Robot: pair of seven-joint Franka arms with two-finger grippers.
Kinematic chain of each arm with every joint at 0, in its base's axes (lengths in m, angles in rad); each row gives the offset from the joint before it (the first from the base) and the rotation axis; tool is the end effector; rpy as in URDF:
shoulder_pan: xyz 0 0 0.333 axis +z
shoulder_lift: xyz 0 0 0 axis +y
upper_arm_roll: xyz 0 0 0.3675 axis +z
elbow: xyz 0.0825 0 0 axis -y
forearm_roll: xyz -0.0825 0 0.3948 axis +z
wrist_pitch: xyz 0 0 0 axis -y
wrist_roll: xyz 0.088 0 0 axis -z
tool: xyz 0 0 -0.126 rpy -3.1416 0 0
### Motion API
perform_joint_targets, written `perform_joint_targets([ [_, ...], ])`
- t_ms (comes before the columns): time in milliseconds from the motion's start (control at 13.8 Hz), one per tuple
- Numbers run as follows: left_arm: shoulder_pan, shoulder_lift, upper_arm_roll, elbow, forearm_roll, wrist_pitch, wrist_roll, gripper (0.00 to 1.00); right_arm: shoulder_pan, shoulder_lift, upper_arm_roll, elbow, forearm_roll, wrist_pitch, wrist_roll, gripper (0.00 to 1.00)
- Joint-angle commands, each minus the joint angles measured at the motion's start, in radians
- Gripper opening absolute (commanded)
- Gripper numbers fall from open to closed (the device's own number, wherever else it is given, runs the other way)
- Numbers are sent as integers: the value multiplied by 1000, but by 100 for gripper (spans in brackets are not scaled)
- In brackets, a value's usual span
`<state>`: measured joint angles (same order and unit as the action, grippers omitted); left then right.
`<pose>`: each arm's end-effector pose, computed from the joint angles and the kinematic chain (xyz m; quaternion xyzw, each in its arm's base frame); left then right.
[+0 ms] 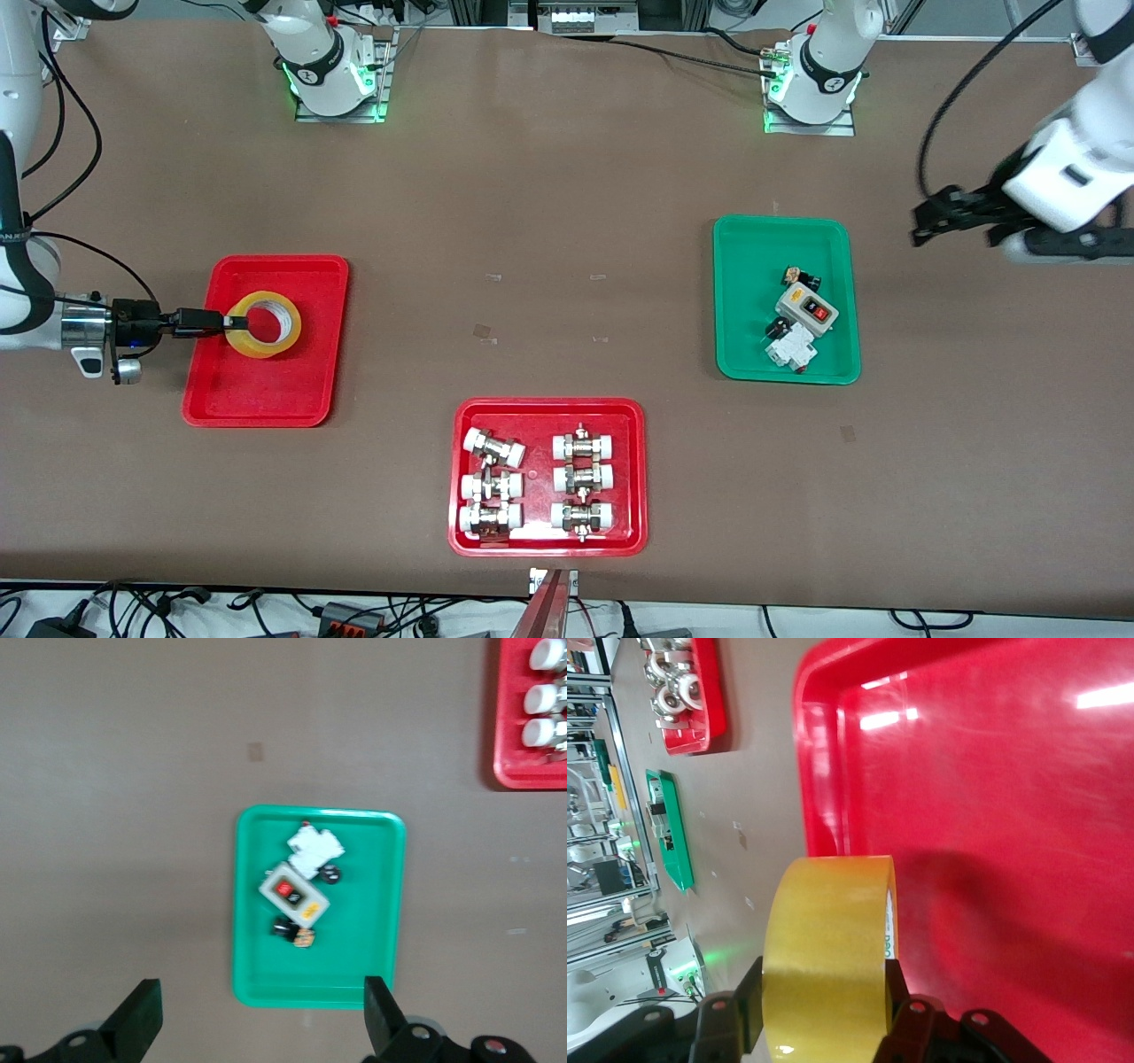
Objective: Left arm passes tape to right arm into tray
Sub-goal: 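Lower the tape into the red tray and open the right gripper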
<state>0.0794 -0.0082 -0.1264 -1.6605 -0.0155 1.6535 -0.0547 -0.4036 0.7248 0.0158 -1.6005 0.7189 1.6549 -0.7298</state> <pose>0.5671 -0.0288 0.6253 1.0000 0.0045 0.0002 0.0072 0.6405 -0.1790 0.2119 -0.8936 -0.0088 0.0880 0.4402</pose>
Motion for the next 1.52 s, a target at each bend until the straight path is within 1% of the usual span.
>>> perform_joint_targets([
  [0,-20,-45,63,-35,28,3,113,100,-14,30,23,22,45,-20,-28,25],
  [73,-20,-55,92,-35,35,9,146,100,-12,30,23,22,75,-23,-28,25],
  [218,-39,-72,141,-22,62,20,164,100,-14,30,24,21,86,-27,-31,26],
  [290,-39,-78,148,-24,63,49,162,100,-14,39,24,21,89,-36,-48,26],
  [435,-36,-76,131,-15,63,60,148,100,-30,64,24,22,93,-37,-86,26],
  [653,-36,-78,126,-12,62,55,125,100,-32,67,23,22,93,-37,-94,26],
  [726,-36,-78,125,1,62,54,110,100,-35,67,23,22,85,-37,-94,28],
  [798,-36,-78,116,17,62,45,92,100,-35,65,21,24,80,-35,-92,37],
  [871,-35,-76,116,31,62,34,84,100,-35,65,21,25,80,-30,-89,97],
  [944,-36,-78,113,34,60,19,81,100,-31,61,21,31,70,-24,-88,100],
  [1161,-36,-78,110,38,48,6,76,100,-15,56,22,109,-60,8,-85,100],
  [1306,-38,-72,93,36,46,5,52,100,0,44,23,111,-133,46,-83,100],
  [1452,-38,-67,90,38,46,6,47,100,5,42,24,111,-144,49,-83,100],
])
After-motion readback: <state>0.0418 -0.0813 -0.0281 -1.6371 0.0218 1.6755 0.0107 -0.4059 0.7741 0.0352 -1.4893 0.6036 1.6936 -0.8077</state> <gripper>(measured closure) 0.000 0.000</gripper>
